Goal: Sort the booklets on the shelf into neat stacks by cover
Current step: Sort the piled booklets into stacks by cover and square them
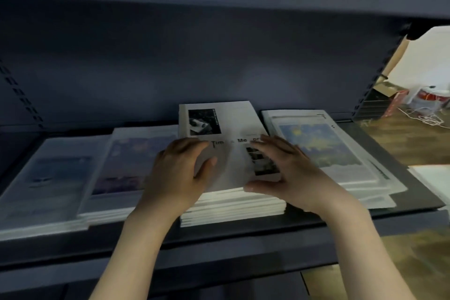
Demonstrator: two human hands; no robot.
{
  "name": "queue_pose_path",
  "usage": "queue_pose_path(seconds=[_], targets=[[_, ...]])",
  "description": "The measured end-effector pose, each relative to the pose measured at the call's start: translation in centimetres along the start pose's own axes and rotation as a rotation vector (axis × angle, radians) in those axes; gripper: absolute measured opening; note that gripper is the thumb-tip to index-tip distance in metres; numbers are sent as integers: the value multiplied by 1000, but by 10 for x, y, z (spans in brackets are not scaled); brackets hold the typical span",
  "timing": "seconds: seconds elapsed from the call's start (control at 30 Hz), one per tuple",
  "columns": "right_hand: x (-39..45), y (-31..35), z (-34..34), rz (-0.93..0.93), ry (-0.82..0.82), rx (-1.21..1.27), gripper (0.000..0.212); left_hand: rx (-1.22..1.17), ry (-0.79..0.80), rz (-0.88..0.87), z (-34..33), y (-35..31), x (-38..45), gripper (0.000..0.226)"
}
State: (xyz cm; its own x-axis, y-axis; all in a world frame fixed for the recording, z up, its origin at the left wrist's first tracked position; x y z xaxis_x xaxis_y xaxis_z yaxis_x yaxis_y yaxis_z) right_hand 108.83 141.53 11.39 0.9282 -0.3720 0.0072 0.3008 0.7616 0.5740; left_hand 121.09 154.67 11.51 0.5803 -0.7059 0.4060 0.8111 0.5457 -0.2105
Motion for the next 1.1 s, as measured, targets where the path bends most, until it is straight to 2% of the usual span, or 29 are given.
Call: queue_pose_path(seconds=[0.2,0.37,0.5,0.63,0.8,0.87,0.93,0.97,1.1], targets=[[-12,-58,28,-64,10,-27,93,-5,17,2,-14,-41,6,63],[-15,-102,21,-142,121,-169,116,-7,36,16,-21,-66,10,59],[-20,-110,15,-127,157,-208,117,-9,11,-18,-24,-82,12,60],[-29,-112,28,-104,158,-175,115,61,13,-121,-30,-115,18,48],[-49,-134,49,-187,141,-194,116,161,24,-296,-46,-191,18,51],[-57,-145,56,-225,137,-194,118,126,122,-353,-63,-217,21,60],[-63,-155,61,-255,139,-205,120,133,324,-343,-90,-229,23,80],[-66,-159,63,-268,141,-212,121,160,369,-328,-100,-233,24,87],[-75,-170,68,-302,144,-208,126,227,430,-267,-125,-236,24,98]])
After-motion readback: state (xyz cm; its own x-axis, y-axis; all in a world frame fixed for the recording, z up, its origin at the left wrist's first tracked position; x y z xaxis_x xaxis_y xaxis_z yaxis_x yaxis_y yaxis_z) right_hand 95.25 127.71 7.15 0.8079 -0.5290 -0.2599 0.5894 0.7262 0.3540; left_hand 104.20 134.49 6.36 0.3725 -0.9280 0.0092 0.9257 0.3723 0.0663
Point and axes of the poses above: each hand's wrist, its own x-axis towards the middle knuckle, its own z-axis out of the back of the hand, y = z × x, the point moved 8 cm from there along x, towards the middle knuckle, and after that the axes turned 11 degrees about x, right-handed, at the moved point
